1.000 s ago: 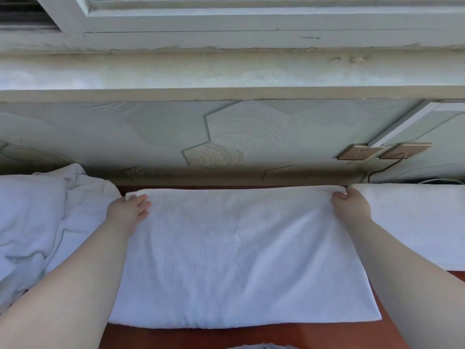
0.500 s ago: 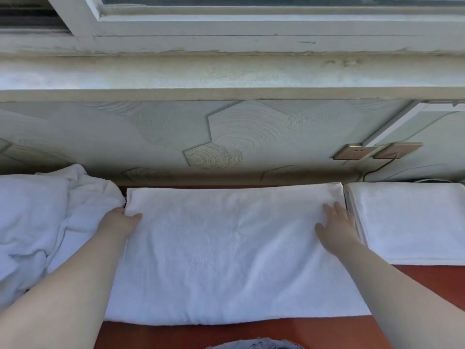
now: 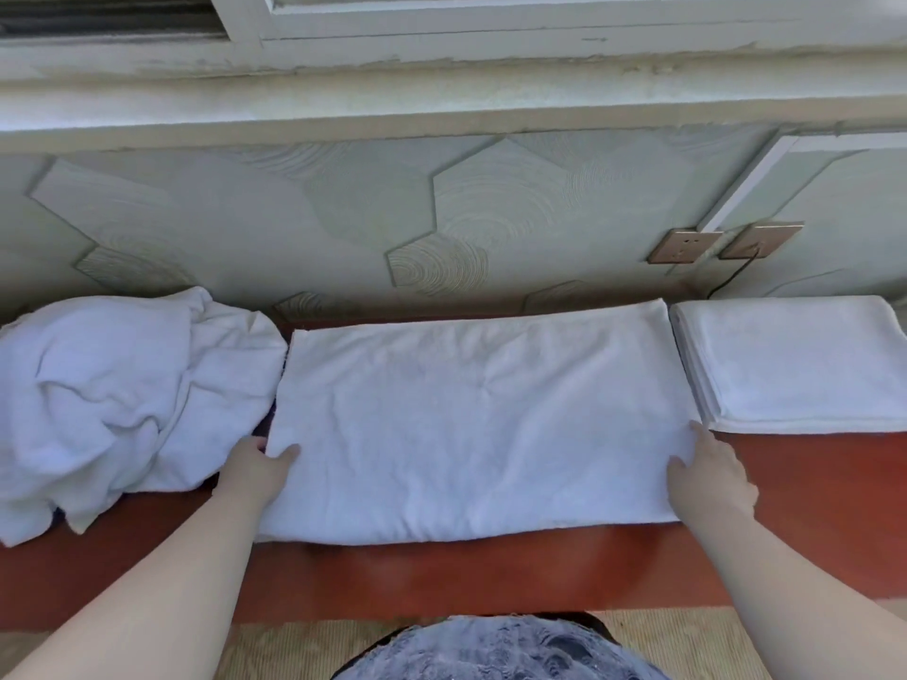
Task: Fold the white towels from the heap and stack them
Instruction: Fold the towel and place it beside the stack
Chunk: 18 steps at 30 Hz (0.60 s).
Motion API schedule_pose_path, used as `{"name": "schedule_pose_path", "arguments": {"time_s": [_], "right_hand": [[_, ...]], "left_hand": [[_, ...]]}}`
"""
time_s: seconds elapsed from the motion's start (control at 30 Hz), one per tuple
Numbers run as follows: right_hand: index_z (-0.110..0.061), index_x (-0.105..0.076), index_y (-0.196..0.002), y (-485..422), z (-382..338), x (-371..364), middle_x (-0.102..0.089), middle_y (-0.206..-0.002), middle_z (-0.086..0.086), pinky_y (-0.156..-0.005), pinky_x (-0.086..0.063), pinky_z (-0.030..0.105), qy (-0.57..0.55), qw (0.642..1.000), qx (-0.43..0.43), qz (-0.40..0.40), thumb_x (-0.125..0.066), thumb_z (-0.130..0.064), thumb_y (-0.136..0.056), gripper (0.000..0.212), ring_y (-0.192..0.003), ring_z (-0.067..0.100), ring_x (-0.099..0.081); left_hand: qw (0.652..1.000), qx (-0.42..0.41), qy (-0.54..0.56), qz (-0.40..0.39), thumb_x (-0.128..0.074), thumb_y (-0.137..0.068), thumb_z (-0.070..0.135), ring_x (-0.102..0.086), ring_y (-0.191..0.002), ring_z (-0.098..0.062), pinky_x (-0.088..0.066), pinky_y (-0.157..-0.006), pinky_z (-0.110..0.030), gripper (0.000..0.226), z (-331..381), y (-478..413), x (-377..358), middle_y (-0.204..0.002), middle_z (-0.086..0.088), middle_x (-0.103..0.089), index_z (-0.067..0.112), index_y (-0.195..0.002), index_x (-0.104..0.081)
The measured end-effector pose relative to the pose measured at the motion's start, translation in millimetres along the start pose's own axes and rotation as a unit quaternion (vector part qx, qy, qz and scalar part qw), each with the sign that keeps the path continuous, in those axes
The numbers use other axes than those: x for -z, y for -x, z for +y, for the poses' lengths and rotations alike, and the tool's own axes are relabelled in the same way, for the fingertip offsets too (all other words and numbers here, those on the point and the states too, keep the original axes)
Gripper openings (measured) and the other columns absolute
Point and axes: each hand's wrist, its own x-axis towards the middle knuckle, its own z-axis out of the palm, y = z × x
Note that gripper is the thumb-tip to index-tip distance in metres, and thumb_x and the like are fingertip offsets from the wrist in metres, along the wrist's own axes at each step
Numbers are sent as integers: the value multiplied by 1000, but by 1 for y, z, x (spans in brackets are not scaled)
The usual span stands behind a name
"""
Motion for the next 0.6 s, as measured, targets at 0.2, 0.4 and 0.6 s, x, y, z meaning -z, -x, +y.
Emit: {"name": "schedule_pose_path", "arguments": {"time_s": [0.2,0.4,0.6], "right_hand": [[-24,-54,-140,31,40,-1,-62,-126,21,-101,-38,50,-49,987,-150,22,-45,-34,-100,43,-124,41,-50],[-12,-63,-129,35,79,-8,-69,-116,20,-96,-50,48,-161,980,-111,-23,-48,-38,-96,44,-105,41,-66],[-10,-58,-116,32,73,-7,-74,-85,12,-69,-55,39,-294,947,-108,-73,-45,-27,-103,25,-63,25,-69]], "left_hand": [[997,-6,-76,-1,-53,-73,77,-65,-93,-24,-51,-97,-49,57,-63,27,-2,-93,8,-67,24,-89,-65],[997,34,71,-21,-69,-97,45,-62,-112,-31,-48,-105,-43,52,-81,51,-4,-131,-12,-67,6,-130,-68],[948,158,250,-116,-57,-107,35,-43,-57,-12,-34,-47,-22,25,-71,67,-9,-82,-4,-58,15,-121,-61]]}}
